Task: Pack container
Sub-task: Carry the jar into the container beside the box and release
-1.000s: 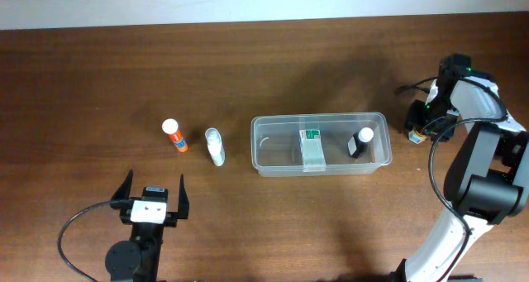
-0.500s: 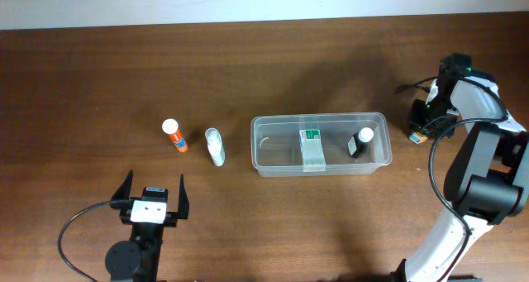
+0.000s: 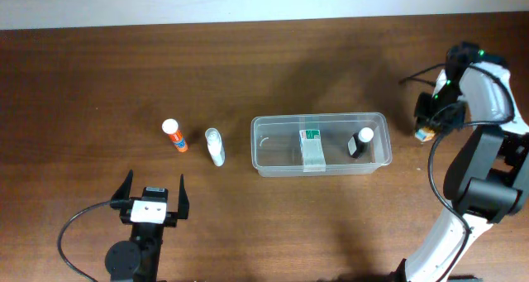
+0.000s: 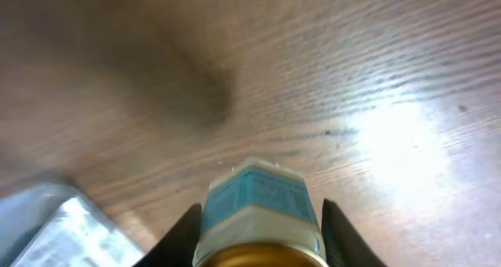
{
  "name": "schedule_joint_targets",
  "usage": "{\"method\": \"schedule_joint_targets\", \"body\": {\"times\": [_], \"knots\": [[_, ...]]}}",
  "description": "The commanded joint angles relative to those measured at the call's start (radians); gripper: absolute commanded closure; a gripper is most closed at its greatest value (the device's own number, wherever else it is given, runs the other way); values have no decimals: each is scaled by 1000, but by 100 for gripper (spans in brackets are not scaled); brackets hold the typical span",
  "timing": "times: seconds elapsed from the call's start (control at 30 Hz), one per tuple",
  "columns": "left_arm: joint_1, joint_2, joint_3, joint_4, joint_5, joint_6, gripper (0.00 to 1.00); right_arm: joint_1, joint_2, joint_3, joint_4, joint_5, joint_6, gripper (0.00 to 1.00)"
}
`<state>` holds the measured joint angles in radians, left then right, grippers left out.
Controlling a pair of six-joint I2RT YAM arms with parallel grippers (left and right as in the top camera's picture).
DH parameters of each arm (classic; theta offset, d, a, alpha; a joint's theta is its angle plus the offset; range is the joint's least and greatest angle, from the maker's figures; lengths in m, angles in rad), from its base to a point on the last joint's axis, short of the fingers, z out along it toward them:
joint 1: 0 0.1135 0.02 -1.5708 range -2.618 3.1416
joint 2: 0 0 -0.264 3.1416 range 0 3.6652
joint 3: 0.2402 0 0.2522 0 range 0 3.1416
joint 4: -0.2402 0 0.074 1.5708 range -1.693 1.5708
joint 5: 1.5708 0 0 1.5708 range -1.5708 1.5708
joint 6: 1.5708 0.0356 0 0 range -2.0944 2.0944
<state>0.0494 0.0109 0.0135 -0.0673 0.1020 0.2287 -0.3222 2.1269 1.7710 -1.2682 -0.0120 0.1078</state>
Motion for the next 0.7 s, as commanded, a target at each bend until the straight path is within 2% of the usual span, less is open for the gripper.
{"method": "schedule_joint_targets", "body": {"times": [0.0, 0.1, 0.43, 0.67], "knots": [[6, -5, -4, -2, 14, 12, 0, -5, -58, 100, -77, -66, -2, 71], [6, -5, -4, -2, 14, 12, 0, -1, -89, 162, -151, -122, -25, 75], [6, -5, -4, -2, 14, 12, 0, 58, -259, 214, -309, -124, -42, 74], [6, -5, -4, -2, 14, 12, 0, 192, -375, 214, -388, -124, -44, 74]]}}
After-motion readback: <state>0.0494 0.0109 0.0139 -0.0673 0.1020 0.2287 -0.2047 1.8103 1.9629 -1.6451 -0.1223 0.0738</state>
